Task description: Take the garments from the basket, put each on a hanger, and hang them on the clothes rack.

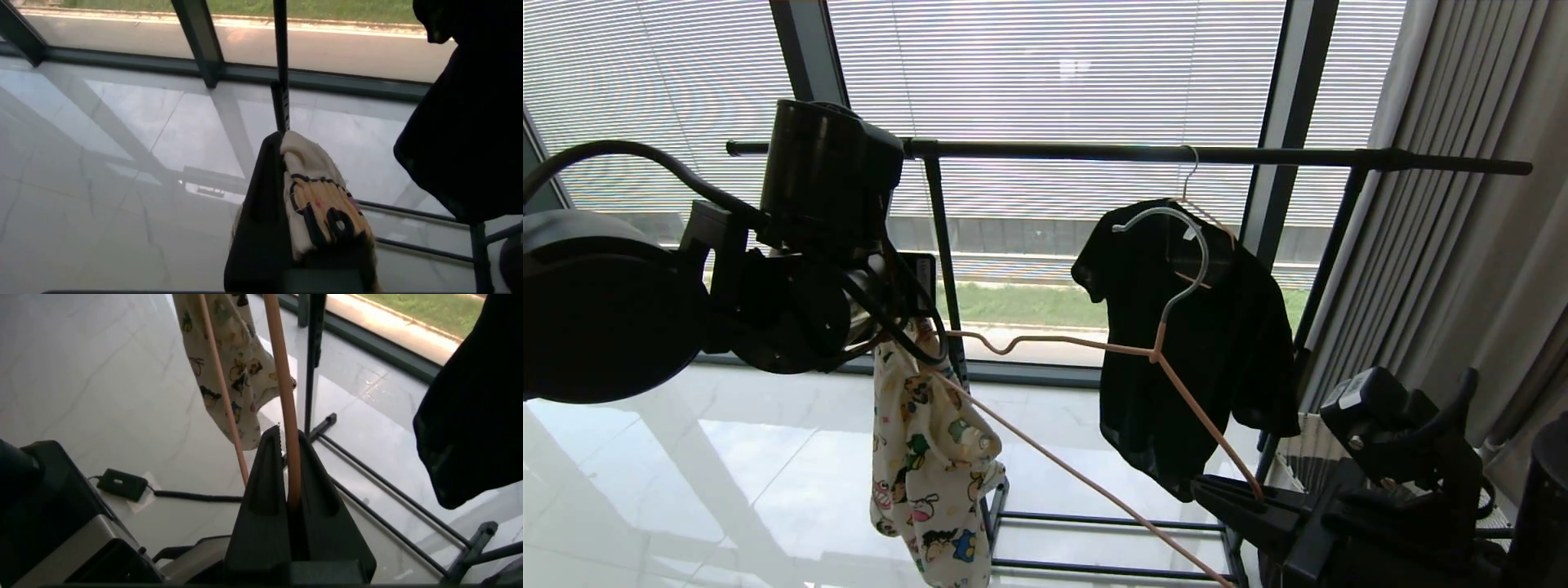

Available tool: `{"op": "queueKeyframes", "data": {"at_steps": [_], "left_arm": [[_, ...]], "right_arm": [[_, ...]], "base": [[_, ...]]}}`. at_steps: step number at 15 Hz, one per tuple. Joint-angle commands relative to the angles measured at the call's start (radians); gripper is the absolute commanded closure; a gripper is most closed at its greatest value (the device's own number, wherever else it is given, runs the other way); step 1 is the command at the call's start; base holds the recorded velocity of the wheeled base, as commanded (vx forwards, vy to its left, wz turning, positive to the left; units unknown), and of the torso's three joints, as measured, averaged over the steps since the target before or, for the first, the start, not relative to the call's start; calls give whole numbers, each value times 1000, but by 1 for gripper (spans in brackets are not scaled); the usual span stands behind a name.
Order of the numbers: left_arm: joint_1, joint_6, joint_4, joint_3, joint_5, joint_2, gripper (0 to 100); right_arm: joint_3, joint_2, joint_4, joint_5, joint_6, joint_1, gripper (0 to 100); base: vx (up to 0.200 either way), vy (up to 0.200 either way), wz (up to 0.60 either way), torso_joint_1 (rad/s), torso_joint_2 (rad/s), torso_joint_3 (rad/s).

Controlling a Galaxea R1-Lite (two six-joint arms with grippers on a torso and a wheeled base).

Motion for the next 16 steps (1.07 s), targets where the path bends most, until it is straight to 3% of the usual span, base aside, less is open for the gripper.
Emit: {"op": "queueKeyframes", "data": {"at_steps": [1, 3, 7, 13, 16], "left_arm": [[-7, -11, 0, -1, 13, 7, 100], [-9, -12, 0, 0, 35, 9, 100], [-44, -14, 0, -3, 36, 19, 100], [-85, -6, 0, -7, 36, 12, 100], [-197, -6, 0, 20, 27, -5, 100]], "right_arm": [[-8, 107, -93, 0, -3, -55, 100], [-38, 153, -152, -8, -4, -80, 100], [-106, 191, -152, -11, -9, -71, 100], [-87, 211, -151, -6, -41, -68, 100], [-140, 260, -151, -6, -43, -68, 100]], "base": [[0, 0, 0, 0, 0, 0], [0, 0, 0, 0, 0, 0], [0, 0, 0, 0, 0, 0], [0, 0, 0, 0, 0, 0], [0, 0, 0, 0, 0, 0]]}}
